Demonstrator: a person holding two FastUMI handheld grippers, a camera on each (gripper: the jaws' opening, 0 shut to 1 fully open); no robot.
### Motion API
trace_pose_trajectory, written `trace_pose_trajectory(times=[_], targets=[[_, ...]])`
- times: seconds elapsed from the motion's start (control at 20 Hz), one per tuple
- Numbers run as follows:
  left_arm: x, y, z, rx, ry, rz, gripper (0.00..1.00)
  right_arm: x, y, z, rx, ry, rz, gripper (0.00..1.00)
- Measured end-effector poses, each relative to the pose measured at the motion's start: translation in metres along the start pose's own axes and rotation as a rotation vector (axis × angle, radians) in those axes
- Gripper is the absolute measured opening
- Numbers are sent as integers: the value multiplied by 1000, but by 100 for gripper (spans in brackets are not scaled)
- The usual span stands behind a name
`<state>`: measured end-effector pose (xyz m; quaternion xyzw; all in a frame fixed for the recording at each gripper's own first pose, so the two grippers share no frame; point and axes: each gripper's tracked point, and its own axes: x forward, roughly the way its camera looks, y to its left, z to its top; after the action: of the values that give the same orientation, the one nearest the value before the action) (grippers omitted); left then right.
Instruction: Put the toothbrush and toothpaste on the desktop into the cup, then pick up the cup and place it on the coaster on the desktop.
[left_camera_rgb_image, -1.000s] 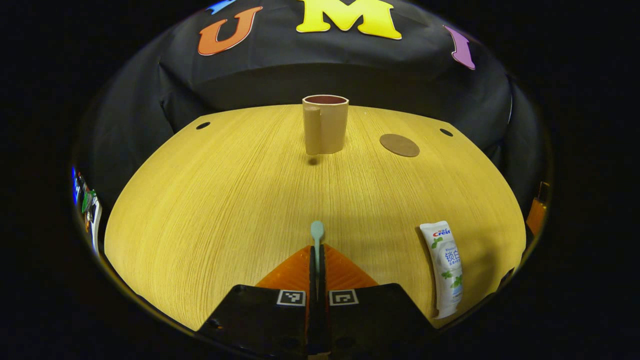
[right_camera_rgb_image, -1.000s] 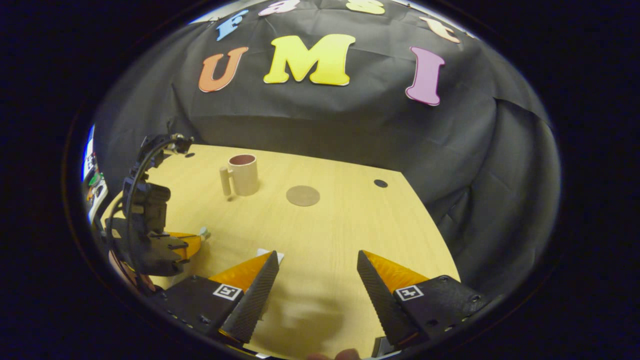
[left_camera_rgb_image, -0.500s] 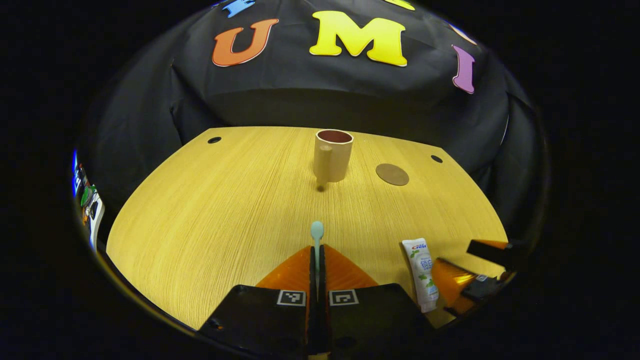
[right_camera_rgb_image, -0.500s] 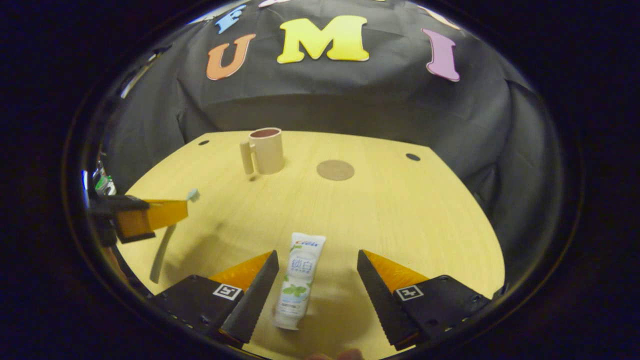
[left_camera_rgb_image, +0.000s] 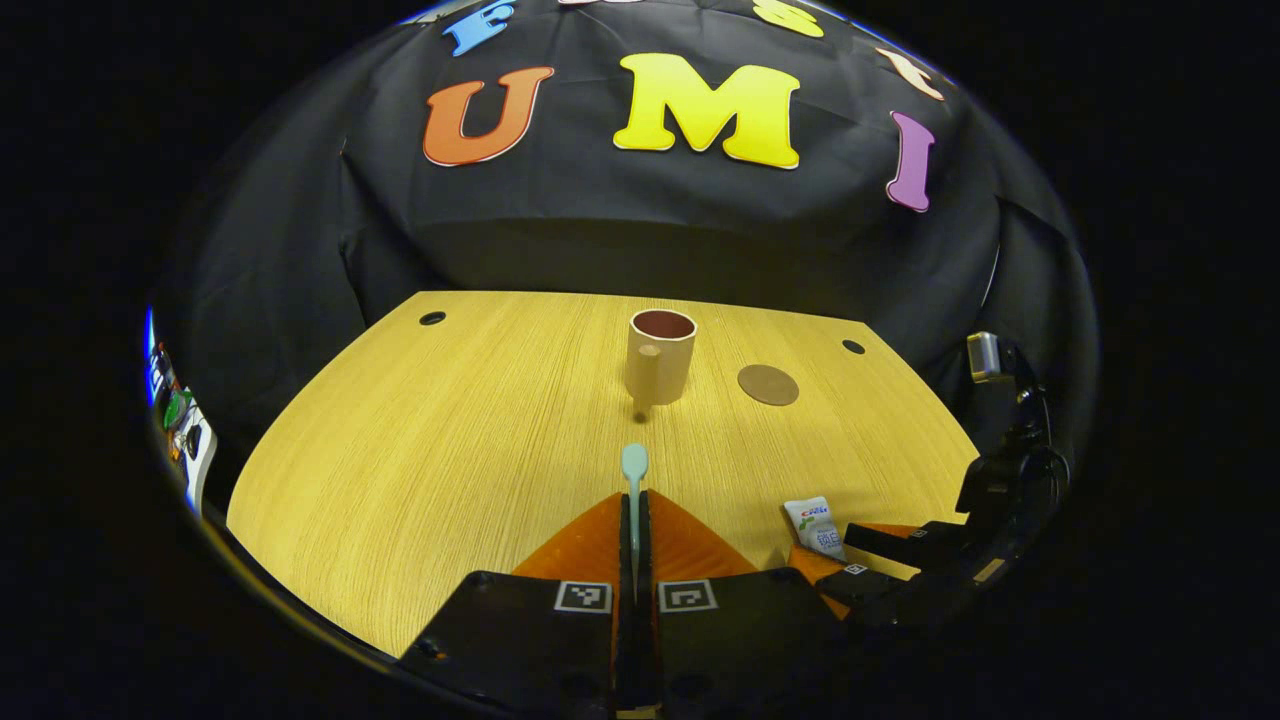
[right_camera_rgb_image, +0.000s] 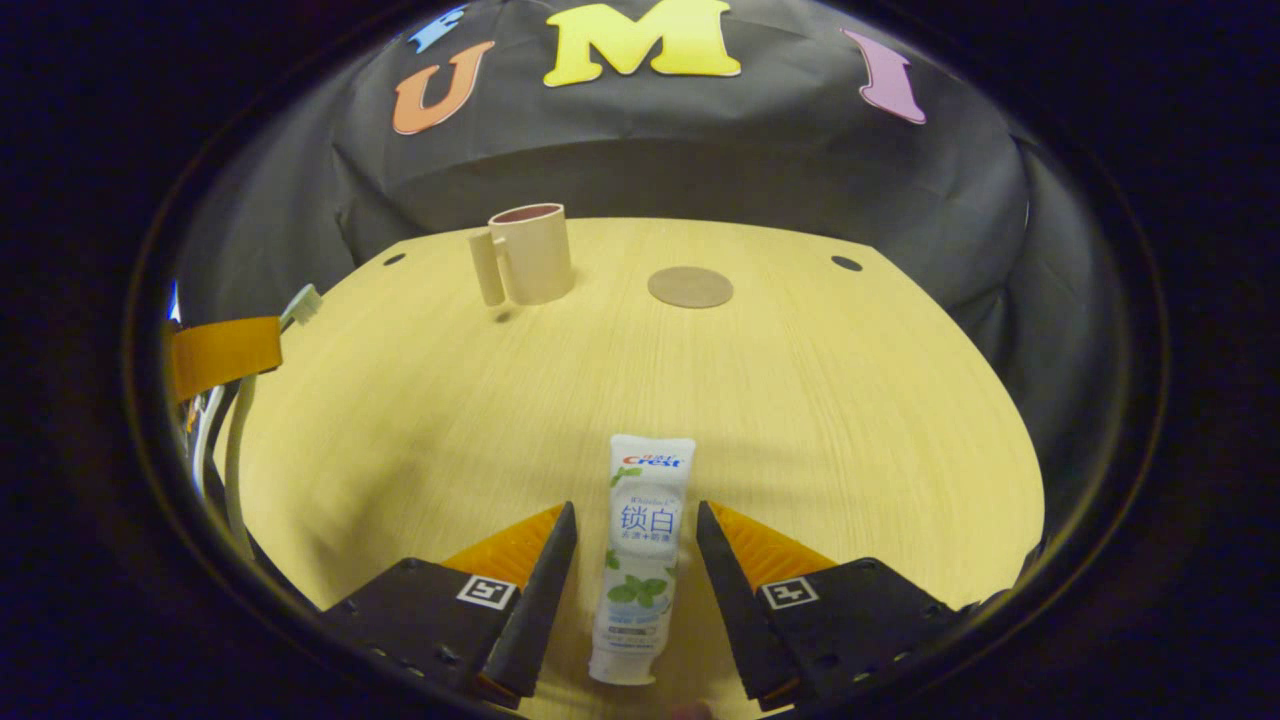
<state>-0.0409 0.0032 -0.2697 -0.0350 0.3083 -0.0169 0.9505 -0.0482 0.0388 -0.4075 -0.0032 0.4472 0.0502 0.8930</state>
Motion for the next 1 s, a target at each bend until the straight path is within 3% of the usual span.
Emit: trace_pose_trajectory(times=[0.15,0.25,0.5,0.55,0.65,1.0], targets=[[-4,-4,5,5,-17,-22,3,5,-2,-4,26,29,-4,45],[-5,-4,10,2,-31,-28,3,4,-3,-3,23,32,2,41],[-5,-7,36,-12,-83,-41,3,1,-1,2,13,34,21,19],[-4,-7,41,-15,-94,-43,3,-2,0,2,16,39,32,19],[-1,-6,55,-15,-121,-48,3,-7,0,10,25,29,47,7],[22,-10,120,-32,-234,-77,3,-42,-18,54,48,-39,78,7]])
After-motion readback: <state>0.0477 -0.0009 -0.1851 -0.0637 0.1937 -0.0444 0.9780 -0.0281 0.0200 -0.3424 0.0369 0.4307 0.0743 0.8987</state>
